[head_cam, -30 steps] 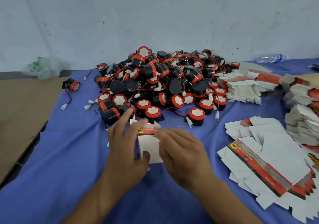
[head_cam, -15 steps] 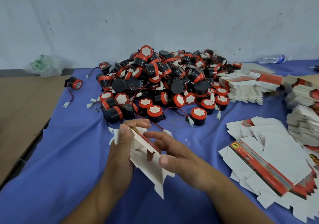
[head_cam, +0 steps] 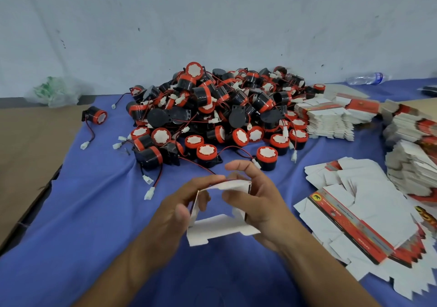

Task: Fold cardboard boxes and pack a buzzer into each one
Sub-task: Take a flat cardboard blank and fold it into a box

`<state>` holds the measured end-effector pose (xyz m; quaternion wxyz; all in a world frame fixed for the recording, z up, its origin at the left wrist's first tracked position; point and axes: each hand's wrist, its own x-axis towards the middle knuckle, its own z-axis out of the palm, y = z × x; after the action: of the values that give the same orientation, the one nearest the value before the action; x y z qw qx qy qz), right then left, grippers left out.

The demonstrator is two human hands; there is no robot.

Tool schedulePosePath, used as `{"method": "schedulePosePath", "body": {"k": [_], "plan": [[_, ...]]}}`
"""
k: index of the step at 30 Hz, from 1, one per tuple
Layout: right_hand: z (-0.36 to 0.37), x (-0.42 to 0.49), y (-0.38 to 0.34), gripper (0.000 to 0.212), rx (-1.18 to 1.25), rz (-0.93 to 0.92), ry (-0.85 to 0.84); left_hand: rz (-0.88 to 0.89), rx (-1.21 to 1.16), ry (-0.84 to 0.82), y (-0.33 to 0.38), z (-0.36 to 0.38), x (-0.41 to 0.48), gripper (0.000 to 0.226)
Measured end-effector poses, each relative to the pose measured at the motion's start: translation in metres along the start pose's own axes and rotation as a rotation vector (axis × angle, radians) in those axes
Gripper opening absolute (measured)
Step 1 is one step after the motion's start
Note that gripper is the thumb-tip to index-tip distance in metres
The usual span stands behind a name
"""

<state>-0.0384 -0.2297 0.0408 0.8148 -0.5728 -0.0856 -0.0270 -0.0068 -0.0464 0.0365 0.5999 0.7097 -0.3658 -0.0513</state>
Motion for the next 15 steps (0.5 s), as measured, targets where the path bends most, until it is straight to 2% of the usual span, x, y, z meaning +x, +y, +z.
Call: {"method": "schedulePosePath", "body": {"k": [2,6,8,11,12,14,15], "plan": [[0.001,-0.001,0.002,0.024,-0.057,-0.011,0.010,-0.036,0.007,0.042,-0.001,0.001,0.003,0.052],[0.003,-0.001,0.003,0.012,-0.103,-0.012,0.046,-0.082,-0.025,0.003,-0.004,0.000,0.004,0.041],[0.006,-0.002,0.004,0.010,-0.149,-0.007,0.055,-0.109,-0.028,0.044,-0.006,-0.001,0.004,0.037],[0.010,-0.008,0.005,0.031,-0.224,-0.088,-0.077,-0.141,-0.007,0.224,-0.006,-0.002,0.006,0.025],[0.012,-0.010,0.004,0.034,-0.271,-0.134,-0.141,-0.163,0.002,0.281,-0.007,-0.002,0.008,0.025],[0.014,-0.012,0.004,0.026,-0.329,-0.186,-0.235,-0.225,-0.003,0.363,-0.009,-0.006,0.007,0.027],[0.016,-0.011,0.005,0.030,-0.307,-0.171,-0.232,-0.230,-0.029,0.371,-0.010,-0.006,0.006,0.027]]}}
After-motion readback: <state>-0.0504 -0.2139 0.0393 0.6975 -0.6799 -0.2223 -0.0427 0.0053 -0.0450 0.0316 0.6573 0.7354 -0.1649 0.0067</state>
